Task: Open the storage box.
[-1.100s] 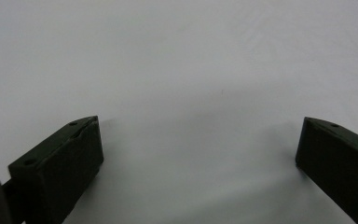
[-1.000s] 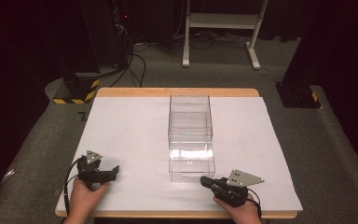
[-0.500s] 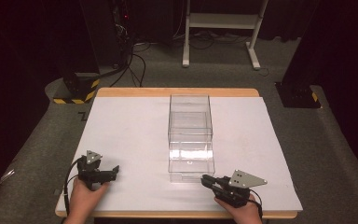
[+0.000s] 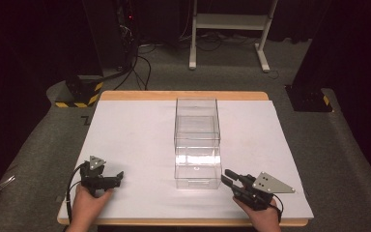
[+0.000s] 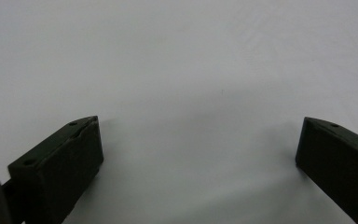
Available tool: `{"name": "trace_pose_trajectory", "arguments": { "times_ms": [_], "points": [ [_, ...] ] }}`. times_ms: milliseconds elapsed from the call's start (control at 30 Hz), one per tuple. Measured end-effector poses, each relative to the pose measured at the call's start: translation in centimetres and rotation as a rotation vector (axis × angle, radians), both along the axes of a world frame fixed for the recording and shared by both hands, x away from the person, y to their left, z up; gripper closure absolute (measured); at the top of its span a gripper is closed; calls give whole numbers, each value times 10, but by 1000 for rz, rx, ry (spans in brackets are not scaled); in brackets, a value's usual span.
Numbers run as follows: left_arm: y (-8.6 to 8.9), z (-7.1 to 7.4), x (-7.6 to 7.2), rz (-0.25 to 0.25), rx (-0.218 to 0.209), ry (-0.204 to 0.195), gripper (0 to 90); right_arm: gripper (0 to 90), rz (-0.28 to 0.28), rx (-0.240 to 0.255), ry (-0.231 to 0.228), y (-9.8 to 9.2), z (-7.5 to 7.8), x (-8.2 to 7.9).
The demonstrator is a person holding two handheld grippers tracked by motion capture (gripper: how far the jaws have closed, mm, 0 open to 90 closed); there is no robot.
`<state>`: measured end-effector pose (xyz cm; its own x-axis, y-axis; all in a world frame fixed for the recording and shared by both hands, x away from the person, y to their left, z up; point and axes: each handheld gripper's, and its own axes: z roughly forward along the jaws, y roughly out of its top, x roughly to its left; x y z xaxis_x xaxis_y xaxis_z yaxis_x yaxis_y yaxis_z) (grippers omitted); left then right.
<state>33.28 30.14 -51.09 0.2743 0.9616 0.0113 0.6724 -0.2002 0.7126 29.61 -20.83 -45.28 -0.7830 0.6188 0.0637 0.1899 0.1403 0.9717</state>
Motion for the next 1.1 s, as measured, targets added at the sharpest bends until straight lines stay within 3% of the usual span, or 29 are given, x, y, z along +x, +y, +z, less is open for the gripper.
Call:
{"name": "trace_pose_trajectory", "arguments": {
  "times_ms": [400,667,933,967,1000,1100],
  "points": [
    [0,0,0,-1,1,1,8,637,-175,-8,-9,-27,-4,10],
    [0,0,0,-1,0,1,8,606,-316,-90,8,-48,-15,19],
    [0,0,0,-1,0,0,8,561,-401,-152,44,-58,-27,25],
    [0,0,0,0,-1,0,8,533,-420,-193,60,-58,-32,27],
    [0,0,0,0,-1,0,8,533,-420,-193,60,-58,-32,27],
    [0,0,0,0,-1,1,8,478,-424,-260,109,-55,-43,32]
  ]
}}
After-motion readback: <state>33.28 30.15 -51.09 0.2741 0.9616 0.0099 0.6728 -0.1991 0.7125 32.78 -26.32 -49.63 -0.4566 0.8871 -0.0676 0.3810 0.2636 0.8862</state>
